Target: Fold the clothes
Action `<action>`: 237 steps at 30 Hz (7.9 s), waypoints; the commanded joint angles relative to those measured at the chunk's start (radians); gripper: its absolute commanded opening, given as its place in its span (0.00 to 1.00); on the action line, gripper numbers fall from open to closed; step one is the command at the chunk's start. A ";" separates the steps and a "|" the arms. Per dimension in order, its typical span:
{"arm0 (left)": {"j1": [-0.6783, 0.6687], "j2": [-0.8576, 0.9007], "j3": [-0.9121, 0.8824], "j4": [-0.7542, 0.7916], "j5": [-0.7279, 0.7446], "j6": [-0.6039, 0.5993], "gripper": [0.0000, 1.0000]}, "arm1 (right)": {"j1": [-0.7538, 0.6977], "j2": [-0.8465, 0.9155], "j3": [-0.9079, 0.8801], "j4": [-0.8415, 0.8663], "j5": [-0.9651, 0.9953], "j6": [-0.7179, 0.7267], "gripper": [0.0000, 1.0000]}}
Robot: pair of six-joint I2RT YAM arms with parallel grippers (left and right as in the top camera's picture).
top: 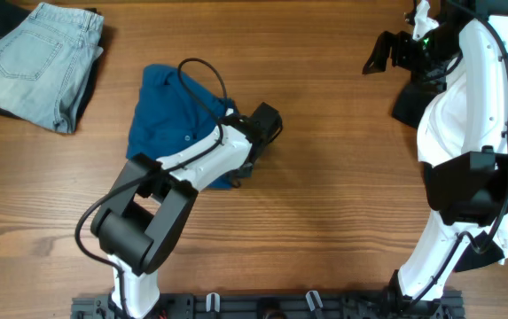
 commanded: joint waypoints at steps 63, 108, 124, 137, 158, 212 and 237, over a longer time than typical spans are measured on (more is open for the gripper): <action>-0.112 -0.010 0.168 -0.151 0.135 0.081 0.04 | -0.004 -0.031 0.020 0.000 -0.020 -0.018 1.00; -0.114 0.286 0.168 -0.197 -0.217 0.119 1.00 | 0.018 -0.031 0.020 0.000 -0.047 -0.019 1.00; -0.122 0.286 0.168 -0.243 -0.230 0.117 1.00 | 0.018 -0.031 0.020 0.000 -0.046 -0.023 1.00; -0.041 0.286 0.168 -0.135 0.131 0.132 0.90 | 0.018 -0.031 0.020 0.000 -0.045 -0.038 1.00; 0.047 0.286 0.168 -0.097 0.146 0.077 0.04 | 0.018 -0.047 0.020 0.000 -0.046 -0.037 1.00; 0.322 -0.504 0.170 0.266 -0.234 0.045 0.04 | 0.101 -0.046 0.020 0.000 -0.046 -0.034 1.00; 0.878 -0.464 0.170 0.237 0.199 -0.064 0.04 | 0.237 -0.046 0.020 0.000 -0.042 -0.021 1.00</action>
